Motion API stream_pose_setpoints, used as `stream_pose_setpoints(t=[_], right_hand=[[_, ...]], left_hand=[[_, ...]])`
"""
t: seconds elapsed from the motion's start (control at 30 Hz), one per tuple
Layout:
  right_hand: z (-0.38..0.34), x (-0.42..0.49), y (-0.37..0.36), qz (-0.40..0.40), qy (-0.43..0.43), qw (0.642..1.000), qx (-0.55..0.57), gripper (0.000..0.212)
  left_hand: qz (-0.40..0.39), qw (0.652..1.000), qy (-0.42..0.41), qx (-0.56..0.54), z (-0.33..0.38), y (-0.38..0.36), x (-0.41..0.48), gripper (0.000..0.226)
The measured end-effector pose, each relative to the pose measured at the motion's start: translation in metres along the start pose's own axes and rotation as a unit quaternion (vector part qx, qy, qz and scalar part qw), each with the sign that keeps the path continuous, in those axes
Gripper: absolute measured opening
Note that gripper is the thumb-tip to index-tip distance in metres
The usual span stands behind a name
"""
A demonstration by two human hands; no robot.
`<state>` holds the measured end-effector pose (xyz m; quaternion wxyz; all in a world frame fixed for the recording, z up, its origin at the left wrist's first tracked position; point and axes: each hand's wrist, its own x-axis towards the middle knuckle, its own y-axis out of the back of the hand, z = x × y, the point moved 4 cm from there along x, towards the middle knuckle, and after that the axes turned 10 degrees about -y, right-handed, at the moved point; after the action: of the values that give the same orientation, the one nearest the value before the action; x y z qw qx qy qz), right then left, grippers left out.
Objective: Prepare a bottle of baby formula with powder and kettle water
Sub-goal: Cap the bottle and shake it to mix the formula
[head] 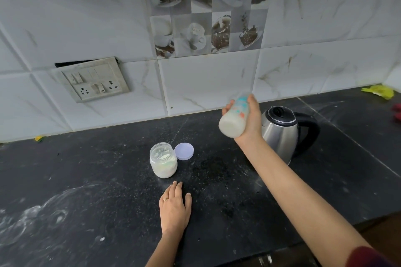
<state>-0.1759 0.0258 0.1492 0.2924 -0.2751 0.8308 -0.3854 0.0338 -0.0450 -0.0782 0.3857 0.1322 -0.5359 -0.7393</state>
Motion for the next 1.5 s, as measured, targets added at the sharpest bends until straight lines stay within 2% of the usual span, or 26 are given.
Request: stream_pose_setpoints(t=[0.07,0.2,0.3,0.43,0.6,0.7,0.77,0.87,1.03,1.17,1.27,1.37,1.4,1.5], right_hand=[[0.000,0.000,-0.002,0.006,-0.007,1.000,0.016,0.052],[0.021,-0.007,0.005,-0.035,-0.045,0.996,-0.068,0.032],[0.011,-0.002,-0.001,-0.026,-0.026,0.999,-0.012,0.038],[0.020,-0.006,0.002,-0.036,-0.039,0.996,-0.077,0.034],[0.003,-0.001,-0.007,-0.019,-0.013,1.000,0.010,0.030],[0.016,-0.006,0.002,-0.050,-0.034,0.996,-0.066,0.022],[0.016,-0.006,0.002,-0.037,-0.030,0.997,-0.067,0.027],[0.004,-0.001,0.002,-0.001,-0.025,1.000,0.011,0.045],[0.014,-0.011,0.004,-0.049,-0.036,0.996,-0.062,0.024],[0.000,-0.004,0.000,-0.038,-0.022,0.999,0.017,0.030],[0.010,-0.009,0.008,-0.042,-0.030,0.997,-0.064,0.030],[-0.003,-0.003,0.009,-0.005,-0.012,1.000,-0.015,0.053],[-0.006,-0.002,0.007,-0.009,-0.017,1.000,0.003,0.055],[0.004,-0.008,0.008,-0.060,-0.031,0.996,-0.063,0.029]], left_hand=[[0.002,1.000,-0.001,0.001,0.000,-0.001,0.000,0.047],[0.001,1.000,0.000,0.004,0.000,0.000,0.000,0.047],[0.000,1.000,0.001,-0.001,0.000,-0.001,0.000,0.046],[0.005,1.000,-0.005,0.006,0.000,-0.001,0.000,0.046],[-0.001,1.000,0.000,0.009,0.000,-0.002,0.000,0.047],[-0.005,1.000,0.004,0.007,0.000,-0.001,-0.001,0.047],[-0.003,1.000,0.005,0.010,0.001,0.000,0.000,0.046],[-0.002,1.000,0.001,0.007,0.002,-0.001,-0.001,0.047],[-0.001,1.000,0.000,0.012,0.002,0.001,0.000,0.048],[0.010,1.000,-0.007,0.025,0.003,0.001,0.001,0.058],[0.008,0.999,-0.007,0.031,0.003,0.002,0.001,0.060],[0.003,0.999,0.000,0.032,0.004,0.002,0.002,0.065],[0.002,1.000,0.002,0.031,0.004,0.001,0.001,0.065],[-0.001,0.999,0.005,0.036,0.003,0.003,0.000,0.065]])
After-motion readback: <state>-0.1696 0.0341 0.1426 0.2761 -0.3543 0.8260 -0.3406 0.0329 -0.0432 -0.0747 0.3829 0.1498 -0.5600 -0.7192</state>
